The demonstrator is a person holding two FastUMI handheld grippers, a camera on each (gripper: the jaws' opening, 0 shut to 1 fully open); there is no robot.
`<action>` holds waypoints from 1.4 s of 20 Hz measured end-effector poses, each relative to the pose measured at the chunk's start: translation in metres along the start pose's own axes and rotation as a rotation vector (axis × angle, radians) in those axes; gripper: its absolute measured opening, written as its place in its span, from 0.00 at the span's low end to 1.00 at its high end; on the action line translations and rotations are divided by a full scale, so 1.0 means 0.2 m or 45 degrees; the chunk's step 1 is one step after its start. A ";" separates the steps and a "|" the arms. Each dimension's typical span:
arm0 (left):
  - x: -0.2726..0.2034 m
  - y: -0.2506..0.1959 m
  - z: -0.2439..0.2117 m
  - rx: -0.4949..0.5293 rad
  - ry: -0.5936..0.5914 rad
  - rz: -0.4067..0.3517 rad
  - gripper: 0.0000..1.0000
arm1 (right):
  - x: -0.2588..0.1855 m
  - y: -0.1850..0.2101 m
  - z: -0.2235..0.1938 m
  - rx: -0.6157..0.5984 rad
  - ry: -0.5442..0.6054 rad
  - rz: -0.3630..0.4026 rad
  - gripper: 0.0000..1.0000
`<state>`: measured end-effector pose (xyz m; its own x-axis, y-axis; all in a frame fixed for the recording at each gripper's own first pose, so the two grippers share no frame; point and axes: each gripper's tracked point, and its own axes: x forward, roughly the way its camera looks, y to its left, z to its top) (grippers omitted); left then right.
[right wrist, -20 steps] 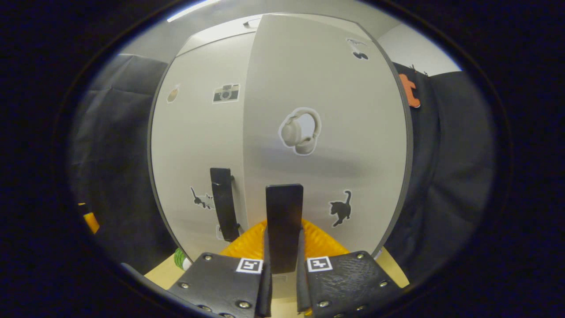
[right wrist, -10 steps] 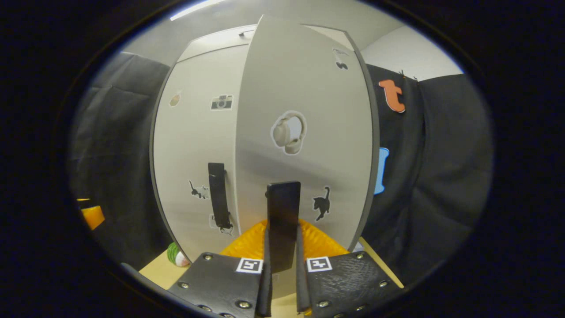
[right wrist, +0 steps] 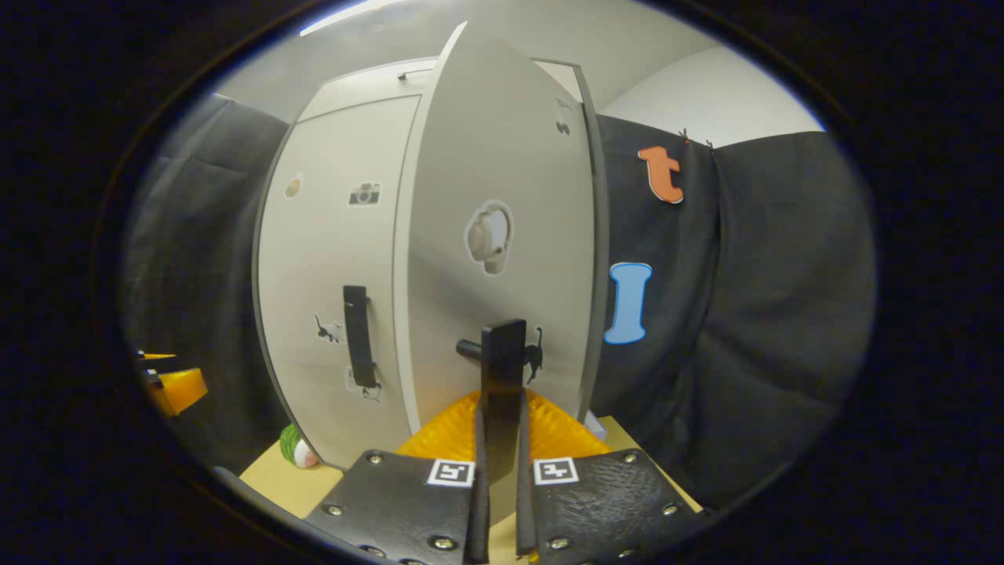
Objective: Open the right door of the double-door shoe cabinet with the right hand, and open the left door with the left hand.
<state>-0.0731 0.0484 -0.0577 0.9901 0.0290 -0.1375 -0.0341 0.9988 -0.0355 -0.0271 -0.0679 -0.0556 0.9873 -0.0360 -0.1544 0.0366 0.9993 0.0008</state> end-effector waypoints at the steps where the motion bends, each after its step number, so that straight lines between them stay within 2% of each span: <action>1: 0.01 -0.02 -0.01 0.000 0.003 -0.015 0.98 | -0.02 0.00 0.00 0.003 0.022 0.005 0.13; 6: 0.04 -0.11 -0.04 0.015 0.033 -0.084 0.99 | -0.07 -0.07 0.00 -0.031 0.004 -0.089 0.13; 14: 0.09 -0.23 -0.07 -0.009 0.053 -0.144 0.99 | -0.15 -0.41 -0.01 -0.008 0.024 -0.269 0.13; 16: 0.10 -0.27 -0.08 -0.007 0.056 -0.166 0.99 | -0.18 -0.46 -0.01 0.011 0.028 -0.267 0.13; 18: 0.10 -0.32 -0.08 -0.007 0.060 -0.185 0.99 | -0.16 -0.55 -0.01 0.022 0.019 -0.276 0.04; 20: 0.10 -0.35 -0.09 -0.005 0.061 -0.195 0.99 | -0.16 -0.56 -0.01 0.074 0.020 -0.229 0.04; 25: 0.12 -0.37 -0.09 0.001 0.060 -0.188 0.98 | -0.15 -0.61 -0.02 0.058 0.023 -0.196 0.04; 28: 0.16 -0.36 -0.07 0.001 0.053 -0.168 0.98 | -0.18 -0.67 -0.02 0.040 0.026 -0.219 0.04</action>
<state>-0.0416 -0.0231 -0.0731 0.9794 -0.1046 -0.1727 0.0964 0.9938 -0.0552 -0.0675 -0.2012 -0.0534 0.9628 -0.2058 -0.1749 0.2096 0.9778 0.0032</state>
